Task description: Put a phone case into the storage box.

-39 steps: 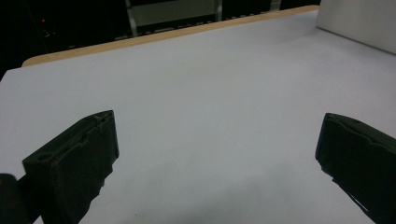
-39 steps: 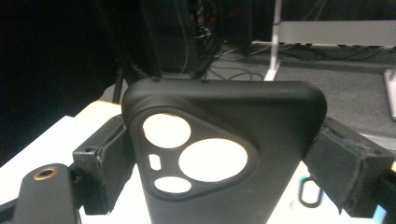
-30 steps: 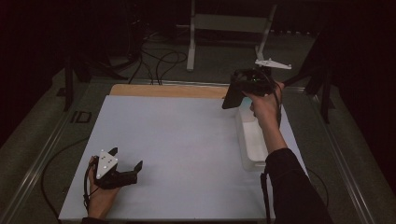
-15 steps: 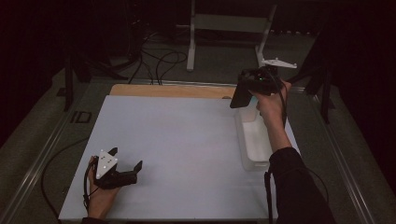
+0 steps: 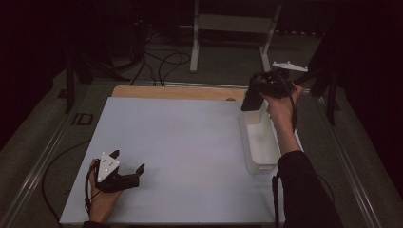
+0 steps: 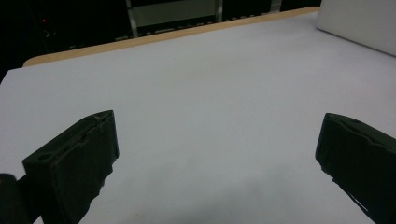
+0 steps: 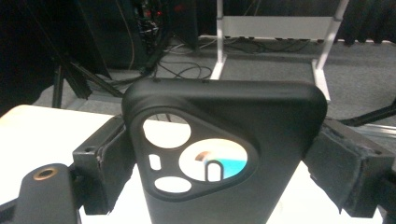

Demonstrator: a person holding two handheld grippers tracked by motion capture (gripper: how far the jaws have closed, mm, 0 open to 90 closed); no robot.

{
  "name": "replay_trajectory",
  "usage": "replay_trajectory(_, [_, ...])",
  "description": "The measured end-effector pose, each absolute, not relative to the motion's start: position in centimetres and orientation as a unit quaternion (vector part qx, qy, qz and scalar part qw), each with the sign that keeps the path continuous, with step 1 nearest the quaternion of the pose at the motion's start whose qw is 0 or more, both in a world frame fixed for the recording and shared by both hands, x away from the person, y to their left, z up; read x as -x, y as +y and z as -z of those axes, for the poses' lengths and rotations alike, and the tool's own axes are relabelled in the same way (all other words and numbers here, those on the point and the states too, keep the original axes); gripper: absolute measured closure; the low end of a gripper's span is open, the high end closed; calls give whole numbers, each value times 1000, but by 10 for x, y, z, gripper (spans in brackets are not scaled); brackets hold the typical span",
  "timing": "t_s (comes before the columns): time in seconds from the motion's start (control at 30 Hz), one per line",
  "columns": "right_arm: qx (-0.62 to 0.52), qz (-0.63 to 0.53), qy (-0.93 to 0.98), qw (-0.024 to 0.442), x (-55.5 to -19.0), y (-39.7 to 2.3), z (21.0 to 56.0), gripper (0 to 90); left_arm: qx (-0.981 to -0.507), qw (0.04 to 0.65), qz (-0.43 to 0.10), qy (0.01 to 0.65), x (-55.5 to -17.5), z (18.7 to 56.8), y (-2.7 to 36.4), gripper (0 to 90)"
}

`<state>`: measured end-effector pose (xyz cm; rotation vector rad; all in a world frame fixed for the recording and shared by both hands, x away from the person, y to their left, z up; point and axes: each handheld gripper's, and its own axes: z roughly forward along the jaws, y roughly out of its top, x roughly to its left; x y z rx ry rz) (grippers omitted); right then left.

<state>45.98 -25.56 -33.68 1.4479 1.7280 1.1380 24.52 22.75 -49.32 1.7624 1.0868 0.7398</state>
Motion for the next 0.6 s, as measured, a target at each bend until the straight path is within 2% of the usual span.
replay_trajectory(0.6, [-562,-407,648,312,-461,-266,347,144,-713,455,-300,441,-245,493,227,1])
